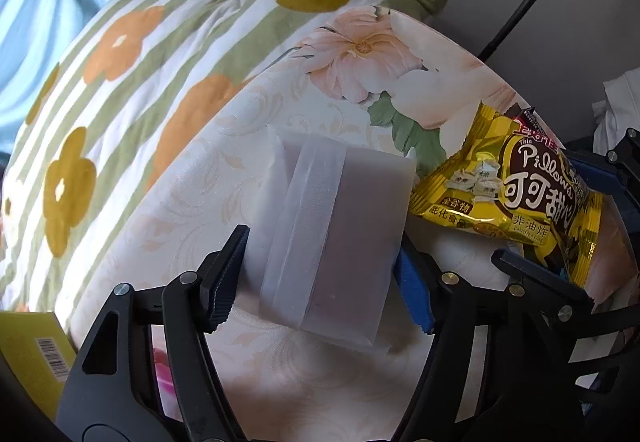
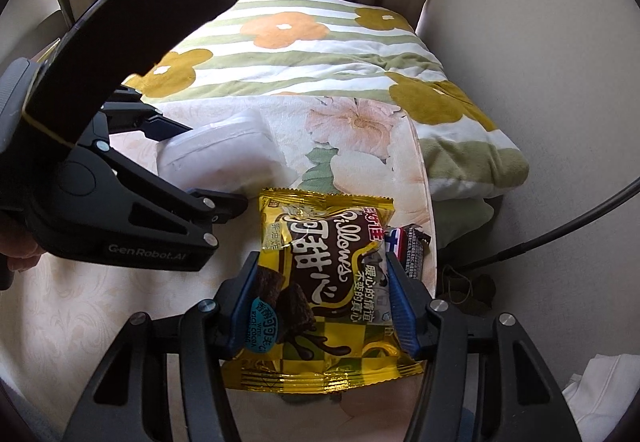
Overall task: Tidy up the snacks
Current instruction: 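Carry the white pack with the left gripper while the right carries the gold bag toward the box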
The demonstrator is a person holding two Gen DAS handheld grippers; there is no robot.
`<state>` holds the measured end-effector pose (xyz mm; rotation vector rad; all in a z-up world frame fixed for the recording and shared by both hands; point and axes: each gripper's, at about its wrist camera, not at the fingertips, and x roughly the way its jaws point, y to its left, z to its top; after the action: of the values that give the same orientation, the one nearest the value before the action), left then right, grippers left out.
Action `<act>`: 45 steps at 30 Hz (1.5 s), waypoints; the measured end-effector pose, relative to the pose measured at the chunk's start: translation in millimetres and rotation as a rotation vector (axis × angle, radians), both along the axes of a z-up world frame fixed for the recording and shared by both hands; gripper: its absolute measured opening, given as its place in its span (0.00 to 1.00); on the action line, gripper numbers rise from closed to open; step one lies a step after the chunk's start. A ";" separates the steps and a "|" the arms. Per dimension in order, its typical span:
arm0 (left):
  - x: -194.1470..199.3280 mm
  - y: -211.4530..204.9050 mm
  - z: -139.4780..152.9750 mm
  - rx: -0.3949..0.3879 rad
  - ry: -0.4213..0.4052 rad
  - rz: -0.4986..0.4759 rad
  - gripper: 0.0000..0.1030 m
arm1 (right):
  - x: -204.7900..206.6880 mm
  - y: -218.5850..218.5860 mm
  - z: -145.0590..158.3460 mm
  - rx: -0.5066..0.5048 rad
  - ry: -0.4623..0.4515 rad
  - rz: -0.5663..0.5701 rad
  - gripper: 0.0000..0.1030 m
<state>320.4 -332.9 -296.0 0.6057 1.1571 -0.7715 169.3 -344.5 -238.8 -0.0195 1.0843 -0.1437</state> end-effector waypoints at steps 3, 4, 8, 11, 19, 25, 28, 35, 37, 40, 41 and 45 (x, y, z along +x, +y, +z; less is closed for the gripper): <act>-1.4 0.6 2.2 0.008 -0.003 0.017 0.63 | -0.9 2.8 0.0 -0.002 -0.004 0.006 0.52; -2.3 1.7 3.7 0.005 -0.004 0.023 0.63 | -1.1 3.5 0.7 -0.004 -0.007 0.010 0.52; -2.1 8.8 12.1 -0.013 0.000 0.061 0.62 | -3.8 5.4 4.8 -0.014 -0.018 0.013 0.52; -1.3 14.8 27.6 -0.034 -0.009 0.100 0.62 | -7.2 3.0 13.3 -0.012 -0.035 0.009 0.52; -5.7 36.0 106.0 -0.160 -0.079 0.232 0.62 | -13.2 2.4 66.2 0.003 -0.141 0.047 0.52; -9.4 74.6 170.8 -0.252 -0.149 0.394 0.62 | -5.8 12.4 114.8 0.039 -0.237 0.155 0.52; -10.3 105.0 196.1 -0.284 -0.195 0.474 0.62 | 2.8 22.8 132.9 0.075 -0.274 0.220 0.52; -10.6 195.4 232.7 -0.297 -0.302 0.653 0.62 | 37.0 75.7 164.1 0.130 -0.322 0.374 0.52; -10.7 225.7 236.8 -0.302 -0.319 0.703 0.62 | 46.5 100.0 170.9 0.133 -0.332 0.418 0.52; -9.0 272.8 237.6 -0.300 -0.320 0.767 0.62 | 60.8 133.6 174.9 0.150 -0.330 0.453 0.52; -8.3 288.5 236.2 -0.296 -0.319 0.784 0.62 | 64.2 142.7 175.3 0.158 -0.324 0.460 0.52; -4.3 349.3 224.2 -0.276 -0.307 0.868 0.62 | 76.3 190.2 173.3 0.199 -0.300 0.491 0.52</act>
<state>316.1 16.4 -71.7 -0.0419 0.8811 -0.0748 245.7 -154.3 -65.5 -0.0818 0.7640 0.3926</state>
